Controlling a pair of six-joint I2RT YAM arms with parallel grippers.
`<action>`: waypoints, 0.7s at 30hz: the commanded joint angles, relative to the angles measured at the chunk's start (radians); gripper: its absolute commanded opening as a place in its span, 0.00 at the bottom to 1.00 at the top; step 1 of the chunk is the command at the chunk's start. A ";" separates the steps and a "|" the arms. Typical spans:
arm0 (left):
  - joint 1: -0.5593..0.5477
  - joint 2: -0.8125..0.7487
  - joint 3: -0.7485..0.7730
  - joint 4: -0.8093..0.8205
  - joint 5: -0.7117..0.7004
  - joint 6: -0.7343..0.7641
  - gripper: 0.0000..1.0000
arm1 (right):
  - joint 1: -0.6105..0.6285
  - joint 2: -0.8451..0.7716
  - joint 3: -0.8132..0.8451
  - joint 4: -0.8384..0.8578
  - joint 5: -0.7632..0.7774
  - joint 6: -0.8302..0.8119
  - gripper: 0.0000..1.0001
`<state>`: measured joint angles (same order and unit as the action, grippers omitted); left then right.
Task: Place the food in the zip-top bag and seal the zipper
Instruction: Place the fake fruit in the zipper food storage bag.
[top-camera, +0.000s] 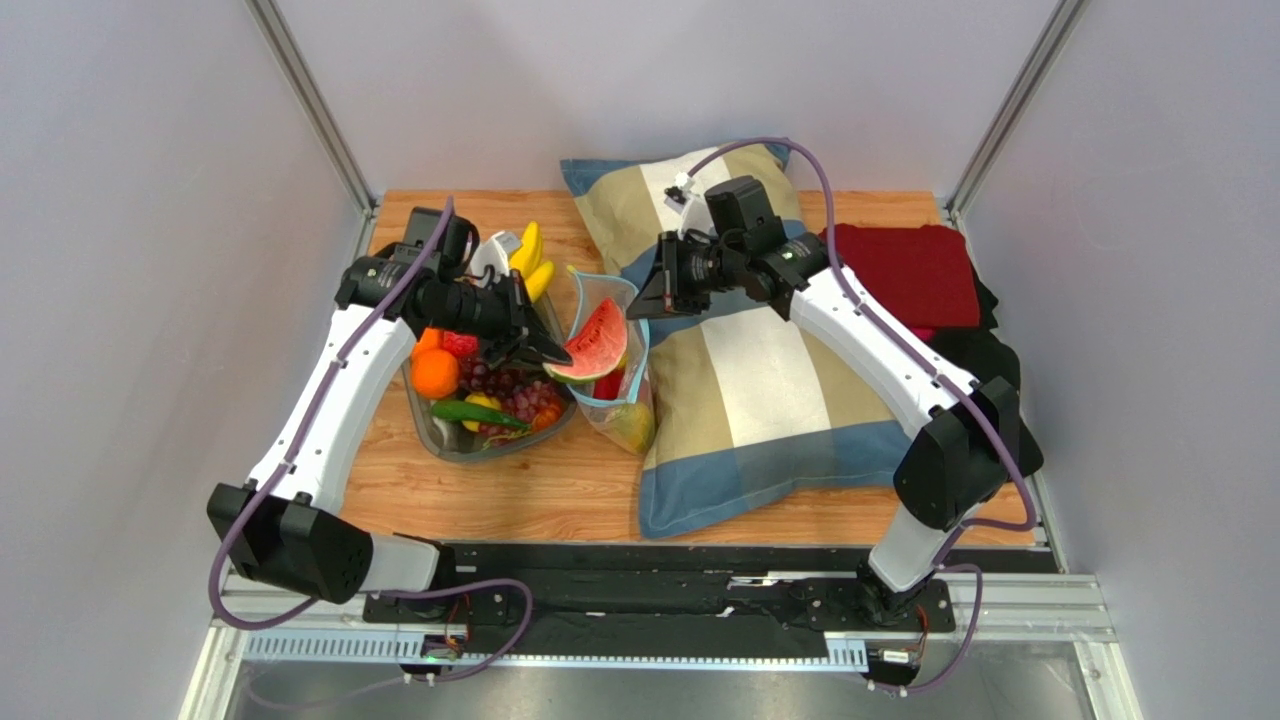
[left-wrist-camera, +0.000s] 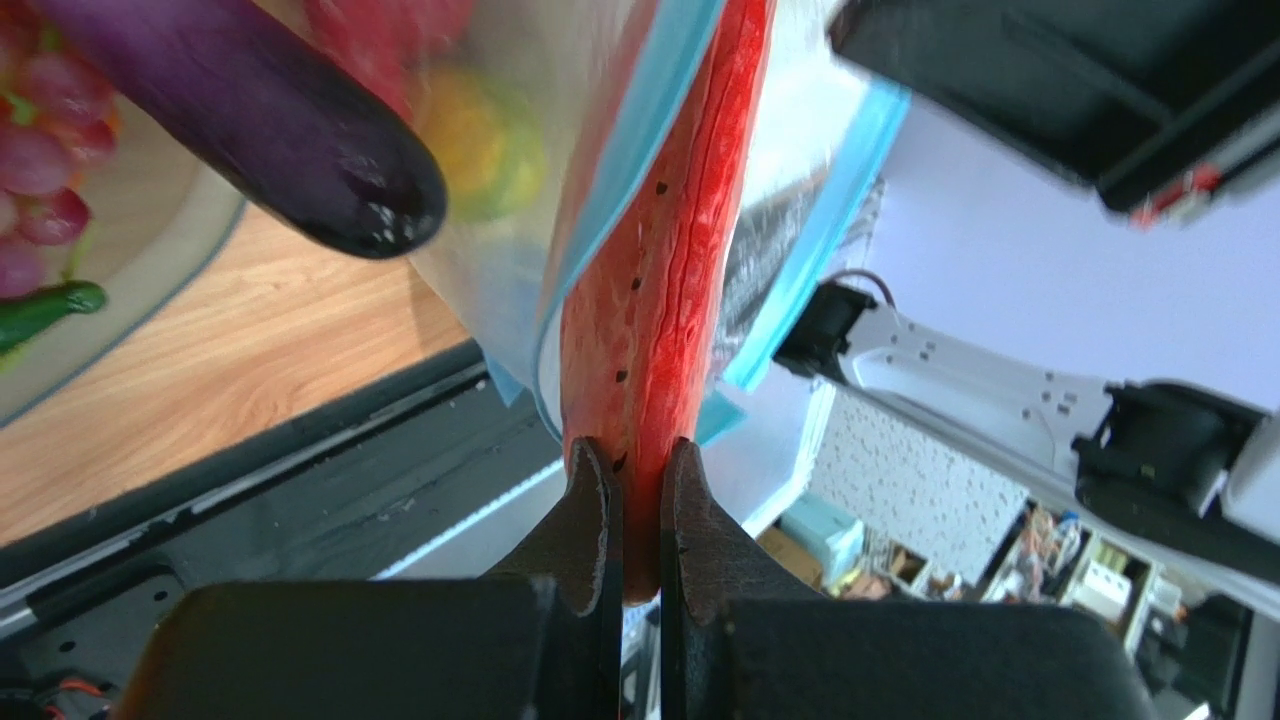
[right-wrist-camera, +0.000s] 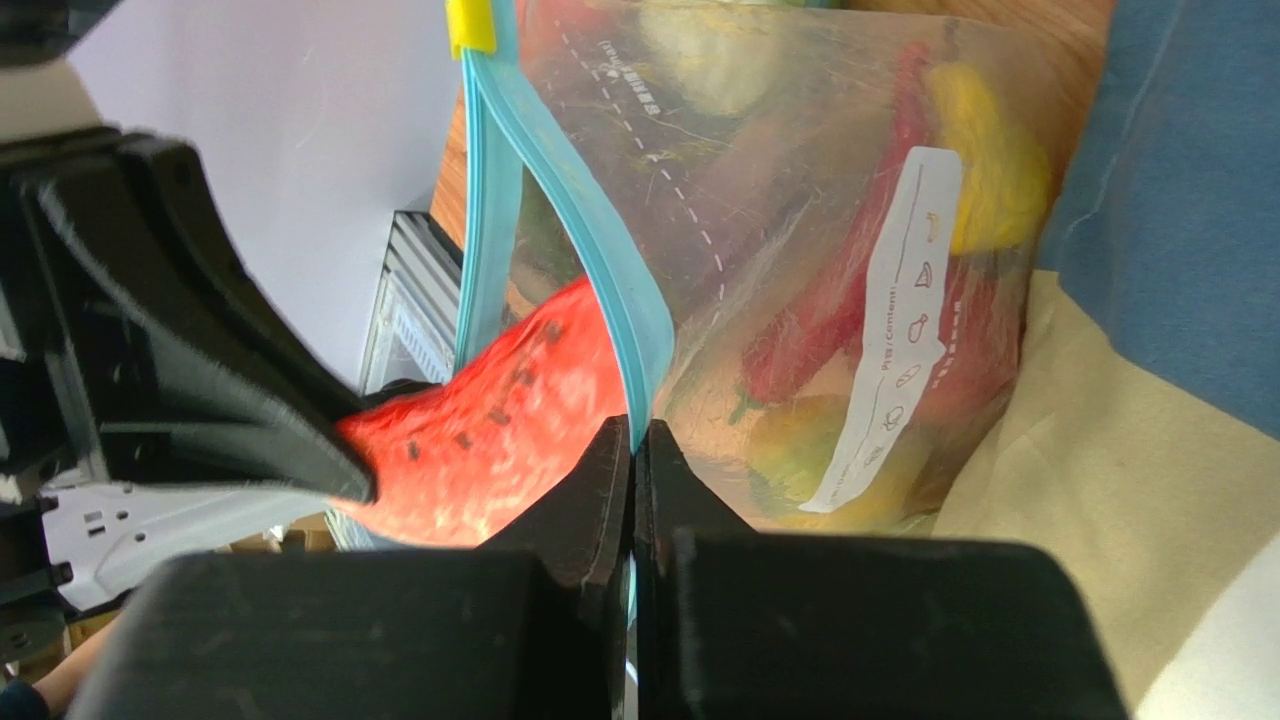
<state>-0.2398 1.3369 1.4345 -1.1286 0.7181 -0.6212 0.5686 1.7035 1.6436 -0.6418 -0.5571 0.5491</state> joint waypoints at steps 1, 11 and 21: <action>-0.012 0.025 0.093 0.021 -0.110 -0.054 0.00 | 0.019 -0.044 0.041 0.024 -0.007 -0.025 0.00; -0.171 0.028 0.084 0.199 -0.341 -0.086 0.41 | -0.018 -0.018 0.045 0.040 -0.145 0.090 0.00; -0.185 -0.165 -0.002 0.412 -0.344 0.170 0.99 | -0.107 -0.050 -0.036 0.065 -0.256 0.104 0.00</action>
<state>-0.4526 1.3296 1.4578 -0.8738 0.3664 -0.6216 0.4839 1.7000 1.6268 -0.6254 -0.7483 0.6456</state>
